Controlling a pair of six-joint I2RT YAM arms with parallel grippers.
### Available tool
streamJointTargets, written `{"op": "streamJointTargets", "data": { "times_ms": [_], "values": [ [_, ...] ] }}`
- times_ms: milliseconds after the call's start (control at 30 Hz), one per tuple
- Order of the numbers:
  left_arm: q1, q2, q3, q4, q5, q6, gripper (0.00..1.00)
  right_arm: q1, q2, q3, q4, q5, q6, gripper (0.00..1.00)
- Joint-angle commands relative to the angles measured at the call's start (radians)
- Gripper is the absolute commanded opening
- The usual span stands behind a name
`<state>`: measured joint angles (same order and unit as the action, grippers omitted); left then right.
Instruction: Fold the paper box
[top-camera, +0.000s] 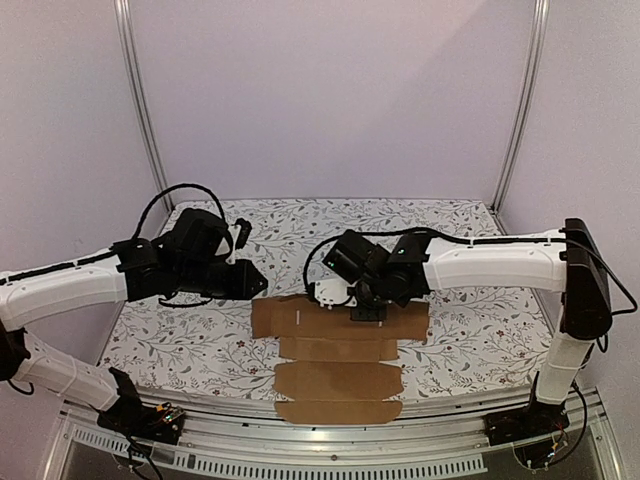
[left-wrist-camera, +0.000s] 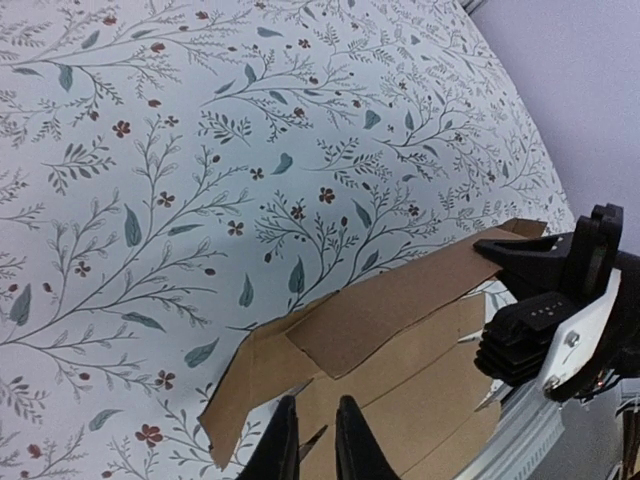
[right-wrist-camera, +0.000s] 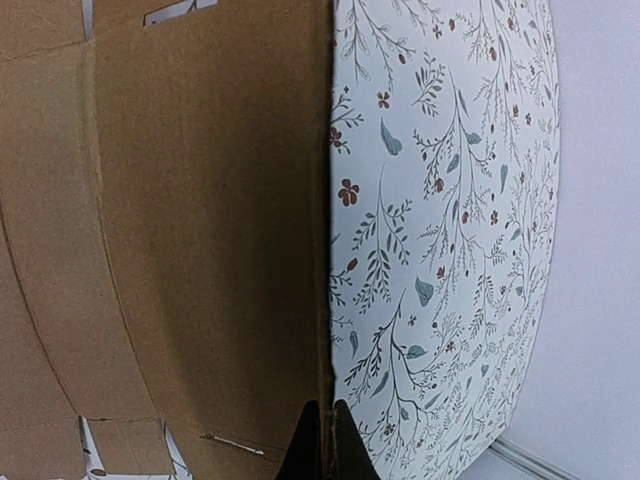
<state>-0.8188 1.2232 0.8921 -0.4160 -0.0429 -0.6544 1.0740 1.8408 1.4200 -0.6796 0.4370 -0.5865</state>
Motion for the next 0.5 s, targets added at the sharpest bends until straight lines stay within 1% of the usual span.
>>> {"op": "streamJointTargets", "data": {
  "times_ms": [0, 33, 67, 200, 467],
  "values": [
    [0.009, 0.050, 0.070, 0.021, 0.073, -0.003, 0.07, 0.014, -0.044, -0.024, 0.030, 0.051, 0.066, 0.00],
    [0.008, 0.064, 0.079, 0.019, 0.078, -0.004, 0.02, 0.020, -0.046, -0.025, 0.032, 0.055, 0.073, 0.00],
    [0.009, 0.077, 0.090, 0.019, 0.085, -0.005, 0.00, 0.027, -0.049, -0.027, 0.034, 0.058, 0.078, 0.00],
    [0.008, 0.127, 0.111, 0.017, 0.100, -0.011, 0.00, 0.049, -0.052, -0.029, 0.049, 0.074, 0.092, 0.00],
    [0.007, 0.168, 0.118, 0.008, 0.078, -0.007, 0.00, 0.069, -0.053, -0.028, 0.055, 0.073, 0.111, 0.00]
  ]
}}
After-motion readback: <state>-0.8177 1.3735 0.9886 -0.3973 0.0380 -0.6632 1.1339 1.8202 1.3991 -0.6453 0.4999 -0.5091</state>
